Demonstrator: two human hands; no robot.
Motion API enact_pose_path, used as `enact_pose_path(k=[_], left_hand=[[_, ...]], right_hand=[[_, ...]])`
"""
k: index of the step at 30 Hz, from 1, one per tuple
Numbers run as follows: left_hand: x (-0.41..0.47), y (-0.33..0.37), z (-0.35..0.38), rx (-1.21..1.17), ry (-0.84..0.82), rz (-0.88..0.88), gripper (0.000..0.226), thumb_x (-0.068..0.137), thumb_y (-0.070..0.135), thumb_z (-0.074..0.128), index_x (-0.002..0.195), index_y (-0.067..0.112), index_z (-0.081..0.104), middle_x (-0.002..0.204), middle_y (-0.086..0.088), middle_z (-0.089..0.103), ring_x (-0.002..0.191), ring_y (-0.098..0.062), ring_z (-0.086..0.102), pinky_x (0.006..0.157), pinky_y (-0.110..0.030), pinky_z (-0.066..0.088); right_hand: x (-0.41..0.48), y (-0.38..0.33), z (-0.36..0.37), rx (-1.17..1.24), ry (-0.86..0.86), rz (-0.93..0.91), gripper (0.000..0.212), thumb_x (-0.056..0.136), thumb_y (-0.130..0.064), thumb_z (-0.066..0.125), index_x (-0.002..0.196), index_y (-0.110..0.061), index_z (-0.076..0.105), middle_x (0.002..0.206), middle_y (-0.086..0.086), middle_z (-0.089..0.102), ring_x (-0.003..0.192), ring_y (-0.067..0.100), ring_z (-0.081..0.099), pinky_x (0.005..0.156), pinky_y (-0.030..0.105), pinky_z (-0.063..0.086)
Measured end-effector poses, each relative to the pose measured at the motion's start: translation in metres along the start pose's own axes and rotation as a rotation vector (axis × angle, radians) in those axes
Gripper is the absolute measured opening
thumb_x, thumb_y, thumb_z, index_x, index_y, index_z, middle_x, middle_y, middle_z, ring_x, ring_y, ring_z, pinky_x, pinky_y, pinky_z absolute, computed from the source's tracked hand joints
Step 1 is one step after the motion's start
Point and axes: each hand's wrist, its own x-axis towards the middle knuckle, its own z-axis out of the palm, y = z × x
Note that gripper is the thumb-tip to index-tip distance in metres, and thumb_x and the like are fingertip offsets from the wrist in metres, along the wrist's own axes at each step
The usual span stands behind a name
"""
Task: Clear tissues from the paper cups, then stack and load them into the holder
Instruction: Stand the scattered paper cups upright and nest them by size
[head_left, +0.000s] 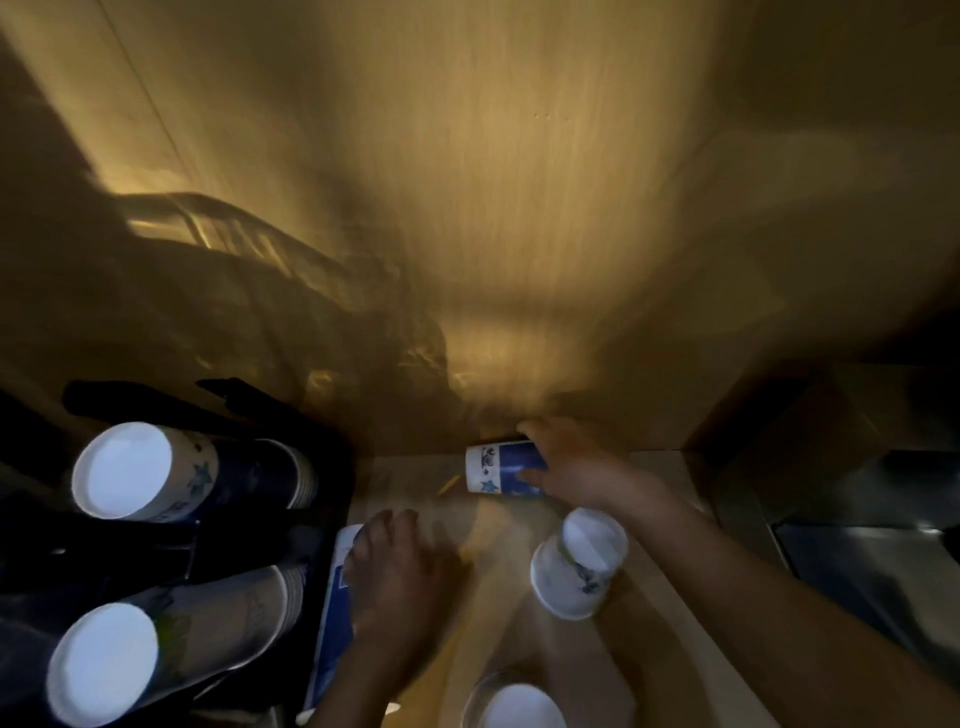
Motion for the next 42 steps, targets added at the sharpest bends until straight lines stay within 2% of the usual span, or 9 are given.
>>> enact_pose_path(k=[4,11,15,18,24,28,33,37,42], left_hand=[[-0.018,-0.015,0.011,0.115,-0.027,-0.144,0.056,0.075,0.035,0.043,0.107,-0.006,0.063,0.108,-0.036,0.063,0.091,-0.049,0.063,0.072,-0.053,0.052],[-0.025,-0.022,0.017,0.125,-0.032,-0.172,0.049,0.062,0.020,0.068,0.095,-0.017,0.065,0.074,-0.036,0.065,0.051,-0.043,0.063,0.044,-0.040,0.053],[-0.024,-0.015,0.007,0.020,-0.143,-0.320,0.072,0.078,0.039,0.066,0.131,-0.003,0.042,0.112,-0.022,0.060,0.099,-0.036,0.061,0.079,-0.039,0.050],[-0.016,-0.019,0.002,-0.281,-0.114,-0.393,0.082,0.078,0.045,0.065,0.139,0.007,0.024,0.133,-0.017,0.042,0.119,-0.033,0.048,0.095,-0.036,0.041],[0.000,-0.021,-0.013,-1.003,-0.051,-0.542,0.067,0.057,0.027,0.086,0.113,0.006,0.055,0.103,-0.017,0.067,0.087,-0.032,0.067,0.085,-0.050,0.055],[-0.002,-0.020,-0.010,-1.226,0.041,-0.430,0.075,0.057,0.006,0.085,0.123,0.013,0.050,0.106,-0.010,0.067,0.089,-0.027,0.067,0.083,-0.047,0.054],[-0.016,-0.014,-0.003,-1.143,0.064,-0.208,0.093,0.055,-0.008,0.082,0.131,0.021,0.039,0.117,-0.001,0.056,0.106,-0.023,0.054,0.093,-0.043,0.049],[-0.033,-0.010,0.009,-0.985,0.077,-0.023,0.079,0.055,-0.013,0.080,0.121,0.016,0.046,0.108,0.005,0.057,0.092,0.004,0.058,0.070,0.000,0.043],[-0.024,-0.007,0.013,-1.009,0.013,-0.001,0.080,0.054,-0.008,0.081,0.109,0.035,0.044,0.107,0.015,0.055,0.094,0.004,0.058,0.067,-0.007,0.045]], right_hand=[[0.034,-0.022,0.026,-0.174,-0.066,-0.177,0.044,0.078,-0.025,0.064,0.116,-0.012,0.047,0.120,0.014,0.051,0.107,0.033,0.049,0.081,0.038,0.037],[0.062,-0.043,0.061,-0.544,-0.200,-0.207,0.045,0.090,-0.017,0.046,0.133,-0.014,0.036,0.135,0.015,0.044,0.124,0.034,0.038,0.105,0.043,0.028],[0.064,-0.044,0.066,-0.678,-0.258,-0.223,0.046,0.090,-0.022,0.047,0.134,-0.014,0.034,0.137,0.016,0.043,0.126,0.036,0.035,0.105,0.043,0.027],[0.062,-0.042,0.057,-0.551,-0.165,-0.228,0.046,0.085,-0.020,0.054,0.128,-0.013,0.040,0.130,0.015,0.049,0.119,0.033,0.042,0.099,0.043,0.032],[0.043,-0.026,0.018,-0.213,0.142,-0.313,0.065,0.077,-0.030,0.062,0.133,-0.016,0.032,0.119,0.012,0.052,0.105,0.029,0.051,0.084,0.038,0.039],[0.014,-0.022,-0.004,-0.063,0.296,-0.230,0.068,0.076,-0.044,0.063,0.132,-0.024,0.032,0.120,0.008,0.053,0.104,0.028,0.050,0.077,0.035,0.036],[-0.017,-0.025,-0.026,0.154,0.357,-0.138,0.071,0.073,-0.045,0.068,0.131,-0.030,0.030,0.126,0.004,0.049,0.110,0.024,0.047,0.085,0.037,0.040],[-0.036,-0.030,-0.039,0.315,0.449,-0.145,0.070,0.073,-0.033,0.074,0.132,-0.018,0.038,0.128,0.009,0.048,0.112,0.025,0.047,0.091,0.038,0.042],[-0.051,-0.033,-0.053,0.563,0.547,-0.100,0.065,0.072,-0.035,0.072,0.127,-0.030,0.038,0.122,-0.007,0.044,0.106,0.006,0.042,0.083,0.015,0.039]])
